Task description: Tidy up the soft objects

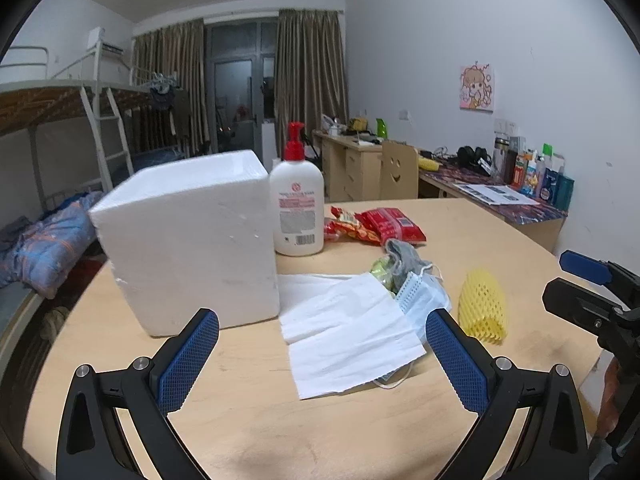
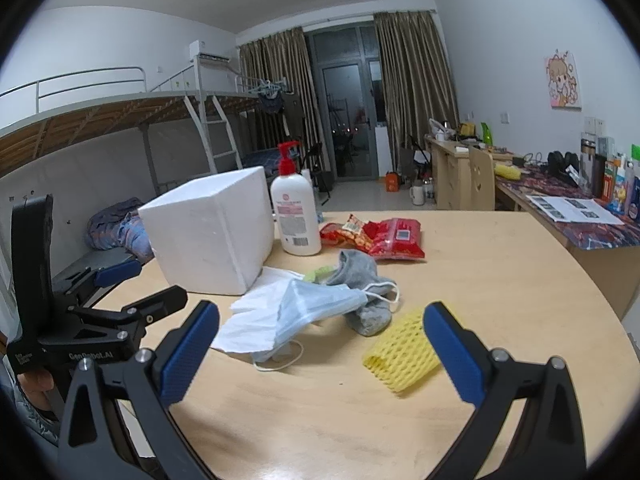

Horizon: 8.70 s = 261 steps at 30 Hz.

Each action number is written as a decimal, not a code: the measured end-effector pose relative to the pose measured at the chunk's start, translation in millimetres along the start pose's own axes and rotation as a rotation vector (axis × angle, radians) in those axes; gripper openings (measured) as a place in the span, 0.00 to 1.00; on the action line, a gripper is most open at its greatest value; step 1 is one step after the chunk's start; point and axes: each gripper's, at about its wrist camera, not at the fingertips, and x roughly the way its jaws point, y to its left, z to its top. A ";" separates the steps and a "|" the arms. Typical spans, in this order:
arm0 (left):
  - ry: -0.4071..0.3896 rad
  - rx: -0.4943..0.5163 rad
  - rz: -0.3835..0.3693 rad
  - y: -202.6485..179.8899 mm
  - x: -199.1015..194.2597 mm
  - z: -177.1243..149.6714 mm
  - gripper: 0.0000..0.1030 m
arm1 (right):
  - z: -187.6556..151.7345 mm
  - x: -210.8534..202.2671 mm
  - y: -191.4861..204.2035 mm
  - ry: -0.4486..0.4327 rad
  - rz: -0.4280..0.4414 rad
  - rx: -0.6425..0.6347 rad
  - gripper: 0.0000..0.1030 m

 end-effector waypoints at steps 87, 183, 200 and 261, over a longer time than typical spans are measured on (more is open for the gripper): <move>0.380 -0.004 -0.217 4.0 130.0 -19.0 0.36 | -19.5 98.3 -65.7 0.387 -0.237 0.079 1.00; 0.098 0.055 -0.178 2.5 15.0 27.0 0.00 | 0.6 11.0 -40.4 0.137 -0.115 0.097 0.20; -0.047 0.039 -0.141 12.6 -37.2 51.0 0.00 | 21.7 -25.3 -18.1 0.010 -0.091 0.065 0.20; -0.142 -0.104 0.132 110.4 -94.3 120.9 0.00 | 96.1 38.5 94.4 -0.020 0.285 -0.166 0.20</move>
